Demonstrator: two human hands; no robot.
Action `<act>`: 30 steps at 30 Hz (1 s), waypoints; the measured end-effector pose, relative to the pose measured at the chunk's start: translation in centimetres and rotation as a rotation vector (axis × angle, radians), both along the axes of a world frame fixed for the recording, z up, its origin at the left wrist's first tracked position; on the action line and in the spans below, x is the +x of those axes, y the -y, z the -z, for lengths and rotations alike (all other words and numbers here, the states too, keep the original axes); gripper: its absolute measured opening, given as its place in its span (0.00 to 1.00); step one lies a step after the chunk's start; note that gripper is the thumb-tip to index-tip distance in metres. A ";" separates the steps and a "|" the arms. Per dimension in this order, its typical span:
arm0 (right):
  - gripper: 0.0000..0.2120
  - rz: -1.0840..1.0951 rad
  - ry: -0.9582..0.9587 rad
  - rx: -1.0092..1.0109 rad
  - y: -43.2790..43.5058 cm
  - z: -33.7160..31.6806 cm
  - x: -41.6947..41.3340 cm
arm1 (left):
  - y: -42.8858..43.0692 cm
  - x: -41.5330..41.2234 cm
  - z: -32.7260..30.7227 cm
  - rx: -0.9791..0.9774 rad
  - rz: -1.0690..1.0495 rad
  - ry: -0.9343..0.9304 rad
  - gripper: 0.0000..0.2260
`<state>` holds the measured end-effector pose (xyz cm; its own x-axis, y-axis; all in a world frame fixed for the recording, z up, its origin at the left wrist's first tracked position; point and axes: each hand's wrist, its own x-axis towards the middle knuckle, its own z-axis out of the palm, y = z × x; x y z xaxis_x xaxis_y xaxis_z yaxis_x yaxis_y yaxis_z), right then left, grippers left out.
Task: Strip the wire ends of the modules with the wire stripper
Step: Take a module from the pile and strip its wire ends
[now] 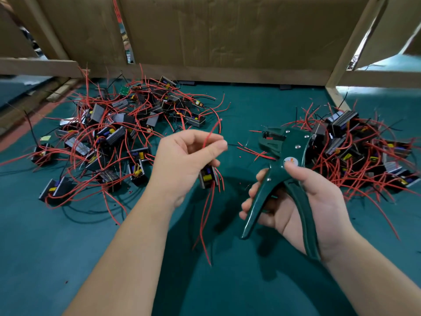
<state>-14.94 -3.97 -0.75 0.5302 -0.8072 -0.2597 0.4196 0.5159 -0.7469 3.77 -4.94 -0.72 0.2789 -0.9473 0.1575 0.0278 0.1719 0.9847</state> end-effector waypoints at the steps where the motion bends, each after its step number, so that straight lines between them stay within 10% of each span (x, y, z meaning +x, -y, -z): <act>1: 0.18 -0.017 -0.012 0.018 0.0 0.1 0.0 | 0.0 -0.1 -0.2 -0.008 0.001 -0.095 0.05; 9: 0.24 -0.276 0.094 -0.010 -0.8 0.3 0.3 | -0.3 -0.6 -0.4 -0.055 0.144 -0.195 0.07; 16: 0.24 -0.309 0.103 -0.085 -1.1 0.2 0.2 | -0.7 -0.8 -0.3 -0.177 0.035 0.320 0.05; 30: 0.22 -0.241 0.023 -0.144 -1.1 0.1 0.0 | -1.0 -1.3 -0.5 -0.189 0.006 0.204 0.04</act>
